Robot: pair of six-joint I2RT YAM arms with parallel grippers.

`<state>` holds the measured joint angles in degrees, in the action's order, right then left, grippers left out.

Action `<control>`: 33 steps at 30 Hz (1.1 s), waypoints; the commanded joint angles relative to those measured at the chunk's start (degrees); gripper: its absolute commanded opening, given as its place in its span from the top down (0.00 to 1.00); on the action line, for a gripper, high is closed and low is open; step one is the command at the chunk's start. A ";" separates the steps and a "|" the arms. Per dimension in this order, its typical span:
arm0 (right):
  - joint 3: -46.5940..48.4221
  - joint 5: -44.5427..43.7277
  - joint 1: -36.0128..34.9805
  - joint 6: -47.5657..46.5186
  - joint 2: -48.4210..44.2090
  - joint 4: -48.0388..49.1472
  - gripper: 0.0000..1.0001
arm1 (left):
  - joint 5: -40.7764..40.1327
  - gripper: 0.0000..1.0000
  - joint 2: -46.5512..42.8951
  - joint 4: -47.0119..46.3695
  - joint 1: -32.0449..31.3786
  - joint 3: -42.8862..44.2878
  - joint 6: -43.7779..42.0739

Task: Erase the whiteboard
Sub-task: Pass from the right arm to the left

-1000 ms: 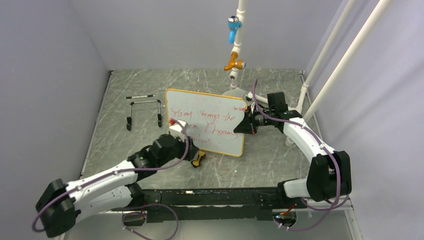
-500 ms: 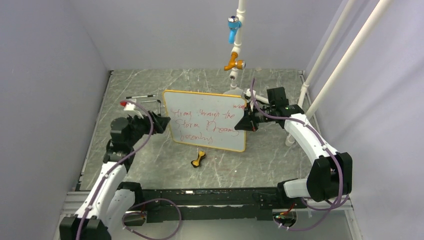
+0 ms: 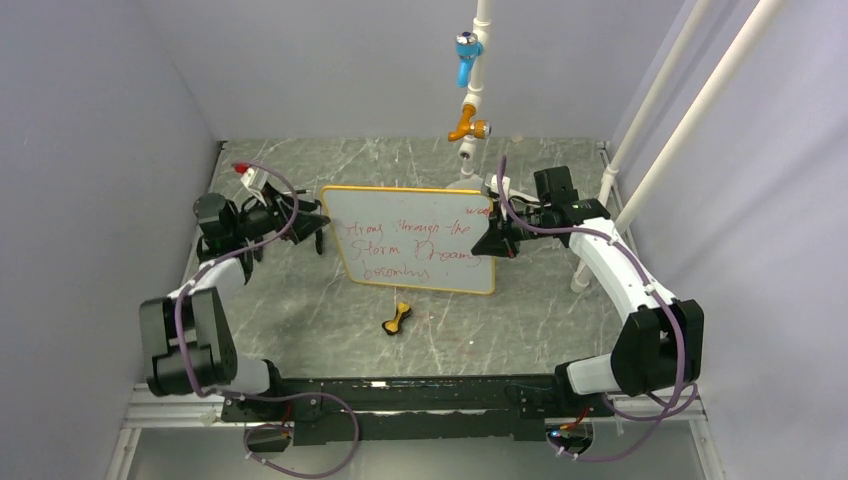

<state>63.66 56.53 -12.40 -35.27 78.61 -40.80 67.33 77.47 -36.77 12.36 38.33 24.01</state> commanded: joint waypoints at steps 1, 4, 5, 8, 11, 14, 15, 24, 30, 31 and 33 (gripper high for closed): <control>2.10 0.86 0.14 -4.60 1.25 -2.93 1.00 | 9.12 0.16 5.74 -23.20 0.45 -2.55 3.53; 2.27 1.20 -0.28 -5.41 2.27 -3.77 1.00 | 10.53 0.18 13.30 -43.45 -1.85 -3.53 16.78; 2.29 1.07 -0.51 -5.57 2.55 -3.91 1.00 | 10.86 0.20 15.44 -50.33 -2.59 -3.26 21.40; 2.62 0.12 -1.32 -5.94 3.35 -4.34 1.00 | 11.97 0.03 17.39 -58.40 -2.20 -0.10 29.53; 2.89 -0.81 -1.54 -6.45 3.71 -5.01 1.00 | 12.64 0.01 12.70 -58.31 1.08 1.73 29.40; 2.82 -2.06 -1.87 -6.87 4.13 -5.13 1.00 | 12.61 0.01 7.82 -54.38 3.09 3.60 28.65; 2.88 -2.60 -2.19 -7.08 4.40 -5.32 1.00 | 12.75 0.01 6.27 -51.25 3.34 4.40 27.76; 4.76 -6.78 -6.43 -8.49 6.48 -6.41 1.00 | -6.63 0.01 -3.51 74.95 -11.07 42.69 -62.72; 7.53 -7.33 -7.21 -9.28 7.85 -8.07 1.00 | -21.20 0.01 6.97 98.55 -24.74 62.13 -71.72; 7.61 -7.61 -7.27 -9.36 7.84 -8.05 1.00 | -22.60 0.01 8.12 99.85 -26.56 63.13 -72.81; 7.80 -8.04 -7.29 -9.59 7.90 -8.13 1.00 | -23.67 0.02 9.72 100.94 -29.05 63.72 -73.80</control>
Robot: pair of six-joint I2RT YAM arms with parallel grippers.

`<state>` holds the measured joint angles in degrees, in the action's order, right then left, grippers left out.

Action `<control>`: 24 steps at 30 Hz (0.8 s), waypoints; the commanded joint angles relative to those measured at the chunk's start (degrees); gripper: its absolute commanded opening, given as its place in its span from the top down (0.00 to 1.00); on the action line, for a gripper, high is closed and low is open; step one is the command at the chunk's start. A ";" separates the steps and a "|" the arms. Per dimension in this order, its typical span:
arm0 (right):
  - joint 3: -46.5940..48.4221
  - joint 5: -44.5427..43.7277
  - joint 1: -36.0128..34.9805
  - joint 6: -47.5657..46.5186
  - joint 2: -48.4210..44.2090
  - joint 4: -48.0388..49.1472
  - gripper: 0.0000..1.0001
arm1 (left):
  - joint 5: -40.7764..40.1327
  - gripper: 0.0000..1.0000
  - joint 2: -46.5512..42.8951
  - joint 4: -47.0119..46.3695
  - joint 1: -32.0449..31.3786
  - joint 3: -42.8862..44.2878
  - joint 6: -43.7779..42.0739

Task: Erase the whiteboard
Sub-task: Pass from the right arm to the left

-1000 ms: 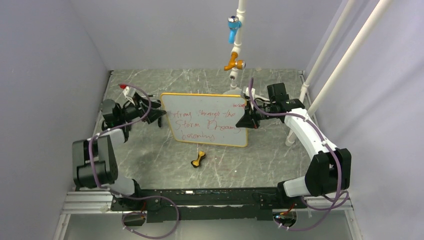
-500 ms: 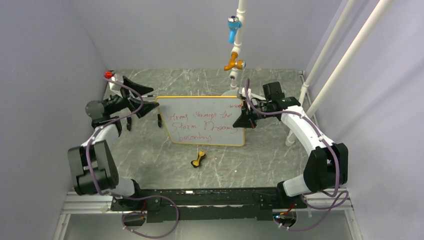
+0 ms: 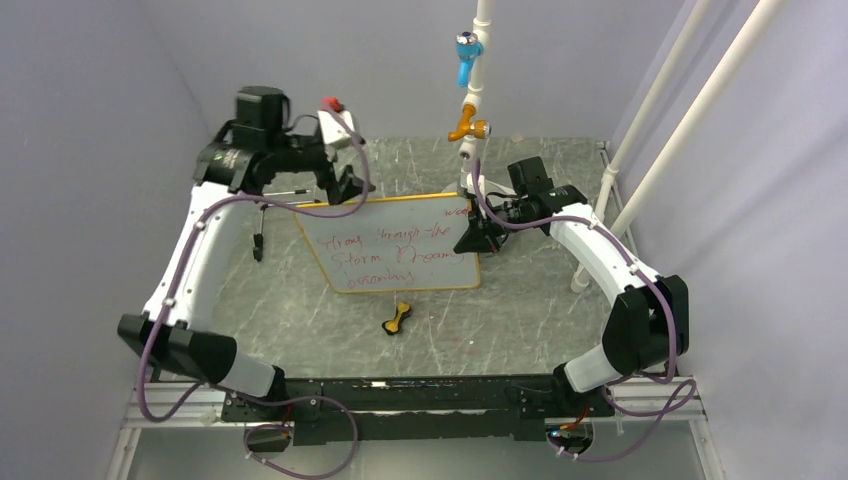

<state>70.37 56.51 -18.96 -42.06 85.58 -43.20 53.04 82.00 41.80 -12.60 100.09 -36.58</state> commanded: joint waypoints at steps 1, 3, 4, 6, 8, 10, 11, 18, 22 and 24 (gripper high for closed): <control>1.24 -8.20 -0.78 -2.91 0.98 -5.82 1.00 | -10.59 0.04 6.08 22.56 -5.54 2.15 -13.09; 1.27 -8.25 -0.76 -3.05 1.06 -5.83 1.00 | -13.29 0.08 7.66 22.70 -7.09 2.21 -12.96; 1.13 -8.30 -0.84 -3.03 1.12 -5.69 1.00 | -14.21 0.10 8.43 22.78 -7.71 2.21 -13.05; 1.24 -8.50 -1.06 -3.23 1.40 -5.83 1.00 | -15.23 0.15 9.63 22.74 -8.56 2.44 -12.85; 1.32 -8.45 -1.06 -3.27 1.68 -5.97 1.00 | -14.60 0.21 10.71 23.24 -8.96 3.25 -12.93; 1.52 -8.35 -1.11 -3.33 1.99 -6.04 1.00 | -13.95 0.31 11.52 23.64 -9.25 3.81 -13.11; 1.62 -8.28 -1.08 -3.44 2.17 -6.14 1.00 | -13.43 0.36 11.78 23.94 -9.35 3.94 -13.20; 4.55 -7.85 -1.12 -4.73 5.22 -8.15 1.00 | -10.08 1.00 11.52 24.44 -9.37 1.75 -14.20; 7.00 -7.66 -1.08 -4.71 7.32 -8.66 1.00 | -9.38 1.00 9.93 23.59 -9.25 -0.29 -14.69; 8.27 -7.76 -1.08 -4.28 8.23 -8.76 1.00 | -7.66 1.00 9.11 22.81 -8.65 -0.51 -13.92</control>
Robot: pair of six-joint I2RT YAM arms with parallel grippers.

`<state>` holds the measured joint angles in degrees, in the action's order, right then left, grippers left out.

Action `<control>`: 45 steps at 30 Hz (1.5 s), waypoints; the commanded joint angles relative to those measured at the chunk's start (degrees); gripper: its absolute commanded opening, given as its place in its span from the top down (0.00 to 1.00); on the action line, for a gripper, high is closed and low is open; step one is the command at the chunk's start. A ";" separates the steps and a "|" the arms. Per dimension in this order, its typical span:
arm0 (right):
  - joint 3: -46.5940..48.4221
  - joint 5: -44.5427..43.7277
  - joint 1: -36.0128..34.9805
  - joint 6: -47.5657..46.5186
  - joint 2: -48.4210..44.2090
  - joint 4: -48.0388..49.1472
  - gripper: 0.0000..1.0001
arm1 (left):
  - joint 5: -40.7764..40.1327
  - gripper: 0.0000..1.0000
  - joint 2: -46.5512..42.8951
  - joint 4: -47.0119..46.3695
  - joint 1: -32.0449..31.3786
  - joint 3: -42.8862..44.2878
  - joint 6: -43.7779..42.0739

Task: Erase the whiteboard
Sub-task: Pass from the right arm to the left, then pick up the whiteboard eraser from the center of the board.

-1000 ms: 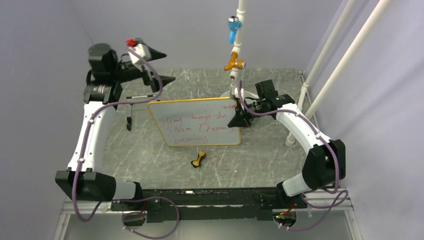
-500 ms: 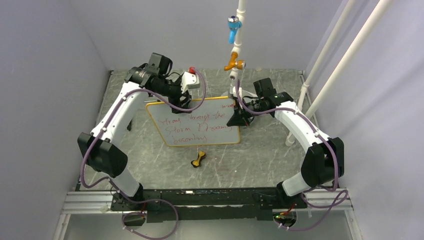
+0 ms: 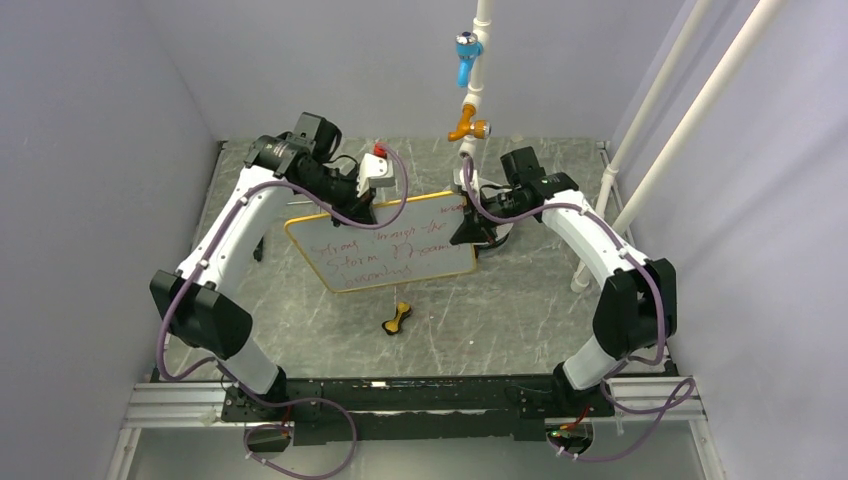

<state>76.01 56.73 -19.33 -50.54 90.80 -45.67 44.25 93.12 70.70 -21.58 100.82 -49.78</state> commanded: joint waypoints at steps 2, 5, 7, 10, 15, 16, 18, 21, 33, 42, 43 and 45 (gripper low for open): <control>4.32 -7.96 -0.75 5.26 3.96 -6.48 0.94 | 2.02 1.00 -2.60 -7.18 1.13 -1.44 1.10; 8.58 -6.33 0.36 6.02 5.49 -9.41 0.51 | 3.15 1.00 -3.90 -9.64 2.97 -2.51 4.72; 12.16 -4.83 1.97 6.26 5.51 -11.45 0.09 | 3.90 1.00 -4.97 -11.00 4.26 -4.15 6.72; 16.13 -3.27 5.75 8.03 2.48 -11.51 0.00 | 5.17 1.00 -7.40 -13.89 5.67 -8.46 8.99; 14.33 -2.63 7.55 3.96 -6.21 -12.38 0.00 | 7.33 1.00 -8.94 -15.81 6.38 -11.75 11.39; 12.28 -1.79 7.51 2.04 -8.74 -12.22 0.00 | 7.56 1.00 -8.86 -15.97 6.39 -12.00 12.07; 6.20 2.77 7.38 -6.88 -14.39 -12.00 0.00 | 8.41 1.00 -9.04 -16.88 6.40 -12.59 13.36; -2.12 10.61 5.30 -21.84 -17.76 -18.16 0.00 | 8.09 1.00 -10.38 -19.70 6.38 -14.64 16.28; -7.10 -11.96 -27.14 -26.14 -8.85 -12.54 0.00 | 2.79 1.00 -23.66 -31.29 4.09 -28.11 27.40; -9.45 -33.63 -38.43 -13.72 2.41 7.85 0.13 | -6.99 1.00 -30.36 -34.56 4.12 -32.45 29.35; -8.43 -33.84 -38.47 -13.17 3.72 8.74 0.16 | -7.00 1.00 -30.22 -34.57 4.10 -32.33 29.42; -6.32 -33.69 -38.65 -12.37 5.77 9.57 0.20 | -6.78 1.00 -29.80 -34.45 4.10 -32.47 29.22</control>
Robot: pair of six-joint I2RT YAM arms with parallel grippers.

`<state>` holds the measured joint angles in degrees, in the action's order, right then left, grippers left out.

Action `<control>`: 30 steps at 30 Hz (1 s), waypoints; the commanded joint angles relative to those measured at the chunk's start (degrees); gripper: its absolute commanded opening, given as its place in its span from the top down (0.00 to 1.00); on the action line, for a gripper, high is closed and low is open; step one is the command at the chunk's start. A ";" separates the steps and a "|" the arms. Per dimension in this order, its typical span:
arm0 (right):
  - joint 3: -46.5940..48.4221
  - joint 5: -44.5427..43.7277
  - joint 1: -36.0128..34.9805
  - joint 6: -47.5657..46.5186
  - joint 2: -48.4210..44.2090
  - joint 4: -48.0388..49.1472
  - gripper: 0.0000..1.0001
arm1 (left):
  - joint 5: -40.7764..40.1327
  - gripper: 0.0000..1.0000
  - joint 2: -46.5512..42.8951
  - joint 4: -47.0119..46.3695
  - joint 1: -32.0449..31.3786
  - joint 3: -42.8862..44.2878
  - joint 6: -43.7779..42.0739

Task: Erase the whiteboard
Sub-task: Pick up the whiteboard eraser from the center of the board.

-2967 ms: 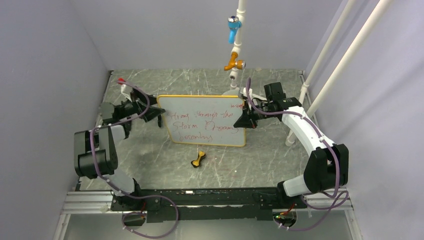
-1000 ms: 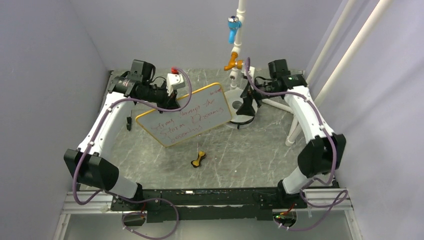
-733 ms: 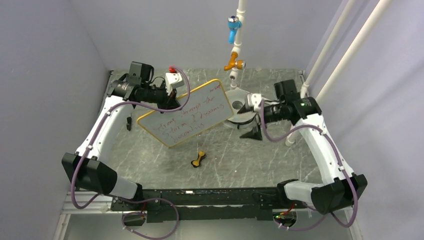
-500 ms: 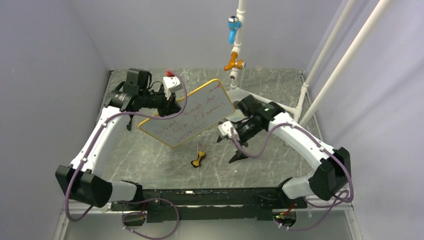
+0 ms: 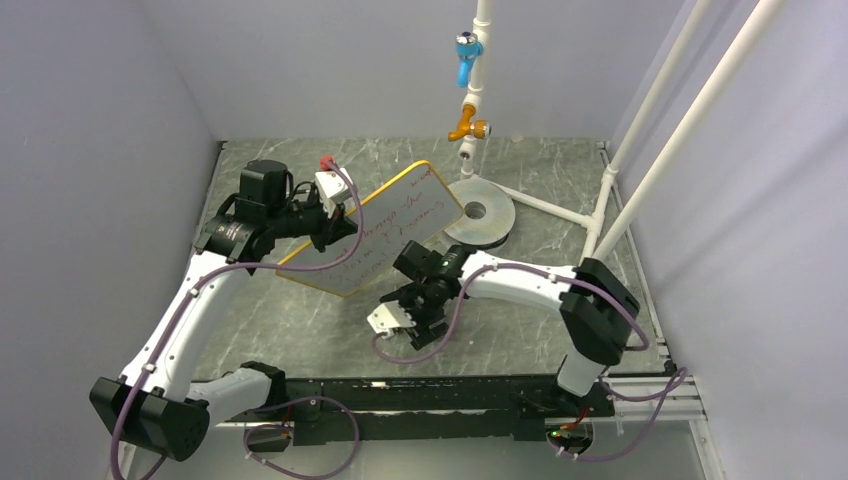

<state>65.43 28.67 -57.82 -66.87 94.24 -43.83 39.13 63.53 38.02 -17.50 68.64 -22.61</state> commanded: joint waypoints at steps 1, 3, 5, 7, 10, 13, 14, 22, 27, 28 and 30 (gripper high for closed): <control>5.09 -5.47 -0.37 4.13 3.34 7.98 0.22 | -1.78 1.00 -0.12 -1.82 0.02 -0.45 2.09; 6.99 -5.14 -0.96 4.48 5.87 7.92 0.25 | -2.44 1.00 0.11 -2.09 0.01 -0.88 2.19; 7.55 -5.25 -1.91 4.65 8.17 8.22 0.28 | -2.34 1.00 0.07 -2.07 0.14 -0.96 2.24; 7.64 -5.26 -2.58 4.81 10.09 9.11 0.29 | -2.14 1.00 -0.17 -2.07 0.16 -1.05 2.22; 7.78 -4.84 -2.55 5.17 12.19 9.38 0.34 | -2.59 1.00 -0.59 -2.48 0.26 -1.56 2.49; 7.70 -4.90 -2.53 5.46 13.63 9.67 0.39 | -1.35 1.00 -0.27 -2.04 0.49 -1.45 2.45; 7.82 -5.01 -2.55 5.56 14.09 9.60 0.41 | -1.10 1.00 -0.16 -1.97 0.53 -1.46 2.46; 8.40 -6.23 -2.27 6.30 15.72 8.80 0.48 | -0.29 1.00 0.20 -1.96 0.64 -1.58 2.87; 7.94 -7.00 -1.71 6.00 16.00 8.42 0.49 | 0.02 1.00 0.11 -1.98 0.62 -1.83 2.88; 7.88 -6.93 -1.49 5.90 15.92 8.20 0.50 | 0.17 1.00 0.11 -1.98 0.63 -1.87 2.92; 7.80 -6.39 -0.89 6.06 15.81 8.07 0.55 | 0.50 1.00 0.17 -1.98 0.69 -1.72 2.86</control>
<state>72.27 23.03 -59.99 -60.82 109.49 -35.53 37.36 63.57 36.18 -16.95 68.12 -20.23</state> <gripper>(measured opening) 0.493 0.075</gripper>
